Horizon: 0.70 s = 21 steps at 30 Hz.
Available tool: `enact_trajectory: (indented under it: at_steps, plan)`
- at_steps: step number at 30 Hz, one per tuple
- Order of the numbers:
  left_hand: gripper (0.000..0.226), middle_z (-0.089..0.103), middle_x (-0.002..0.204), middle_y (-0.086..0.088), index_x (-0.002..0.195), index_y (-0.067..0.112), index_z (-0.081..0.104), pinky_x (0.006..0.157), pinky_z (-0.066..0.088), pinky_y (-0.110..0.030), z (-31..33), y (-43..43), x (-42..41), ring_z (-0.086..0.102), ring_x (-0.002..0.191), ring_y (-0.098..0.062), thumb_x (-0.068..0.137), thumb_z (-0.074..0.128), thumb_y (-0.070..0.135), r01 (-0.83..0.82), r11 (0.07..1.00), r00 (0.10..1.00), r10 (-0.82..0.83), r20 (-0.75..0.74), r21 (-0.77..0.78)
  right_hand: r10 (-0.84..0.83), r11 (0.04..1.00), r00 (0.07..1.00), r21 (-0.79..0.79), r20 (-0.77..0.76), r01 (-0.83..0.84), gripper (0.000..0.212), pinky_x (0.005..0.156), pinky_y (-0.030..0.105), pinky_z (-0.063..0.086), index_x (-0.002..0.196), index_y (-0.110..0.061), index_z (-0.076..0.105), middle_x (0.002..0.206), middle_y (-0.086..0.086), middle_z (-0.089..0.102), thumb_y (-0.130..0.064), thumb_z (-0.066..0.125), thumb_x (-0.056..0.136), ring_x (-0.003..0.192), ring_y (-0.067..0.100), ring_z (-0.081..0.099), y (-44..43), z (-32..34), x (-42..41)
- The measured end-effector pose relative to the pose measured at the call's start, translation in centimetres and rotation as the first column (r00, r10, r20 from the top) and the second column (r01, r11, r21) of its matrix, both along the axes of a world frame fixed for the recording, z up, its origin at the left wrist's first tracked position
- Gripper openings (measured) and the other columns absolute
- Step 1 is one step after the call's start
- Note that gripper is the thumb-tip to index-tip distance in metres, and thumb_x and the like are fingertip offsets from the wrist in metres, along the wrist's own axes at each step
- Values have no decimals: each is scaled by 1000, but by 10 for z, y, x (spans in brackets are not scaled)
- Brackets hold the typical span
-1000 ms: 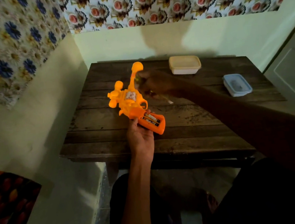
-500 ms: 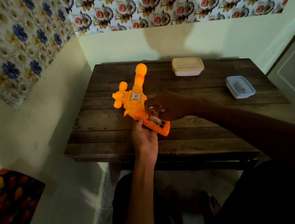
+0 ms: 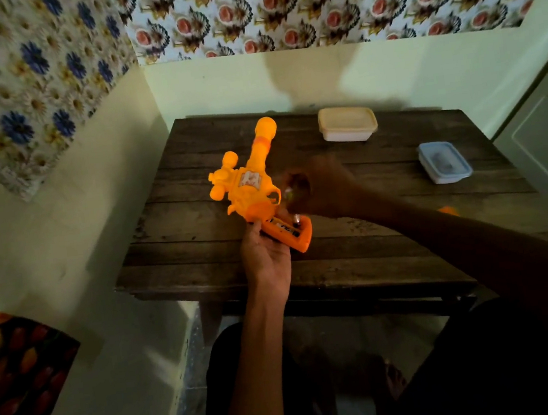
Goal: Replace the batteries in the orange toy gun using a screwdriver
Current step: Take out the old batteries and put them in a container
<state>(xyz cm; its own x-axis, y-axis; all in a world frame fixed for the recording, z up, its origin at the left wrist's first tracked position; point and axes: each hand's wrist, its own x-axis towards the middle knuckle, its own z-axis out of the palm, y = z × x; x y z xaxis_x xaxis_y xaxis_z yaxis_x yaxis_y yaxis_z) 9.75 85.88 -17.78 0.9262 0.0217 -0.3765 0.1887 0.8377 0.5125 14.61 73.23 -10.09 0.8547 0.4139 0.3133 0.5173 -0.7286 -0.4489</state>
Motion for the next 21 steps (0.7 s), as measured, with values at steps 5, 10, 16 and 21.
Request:
enact_trajectory:
  at_steps: [5, 10, 16, 21]
  plan:
    - [32, 63, 117, -17, 125, 7, 53, 92, 49, -39, 0, 1, 2, 61, 106, -26, 101, 36, 18, -21, 999, 1000, 22, 7, -27, -387, 920, 910, 5, -151, 392, 13, 69, 31, 56, 81, -18, 75, 77, -1, 72, -26, 79, 72, 74, 10, 67, -46, -6, 25]
    - [39, 60, 126, -21, 136, 3, 47, 93, 49, -38, -2, -1, 2, 61, 109, -26, 101, 36, 18, -20, 999, 1000, 19, -9, -30, -313, 884, 949, -374, -26, 281, 10, 66, 32, 51, 88, -17, 70, 87, 7, 70, -19, 70, 79, 83, 26, 67, -64, -19, 43]
    - [36, 63, 113, -18, 131, 4, 50, 86, 50, -37, -6, 1, 4, 63, 101, -24, 101, 34, 18, -21, 999, 1000, 22, 12, -34, -206, 843, 974, -523, -98, 126, 29, 76, 34, 46, 102, -17, 67, 106, 10, 66, -26, 77, 76, 101, 28, 62, -60, -31, 62]
    - [35, 65, 113, -16, 129, 4, 51, 84, 51, -35, -6, 1, 3, 64, 100, -22, 102, 34, 19, -3, 1000, 1000, 4, 26, -29, -328, 944, 929, -31, -173, 328, 15, 63, 29, 46, 78, -21, 64, 80, 3, 67, -34, 70, 82, 78, 20, 64, -76, -32, 55]
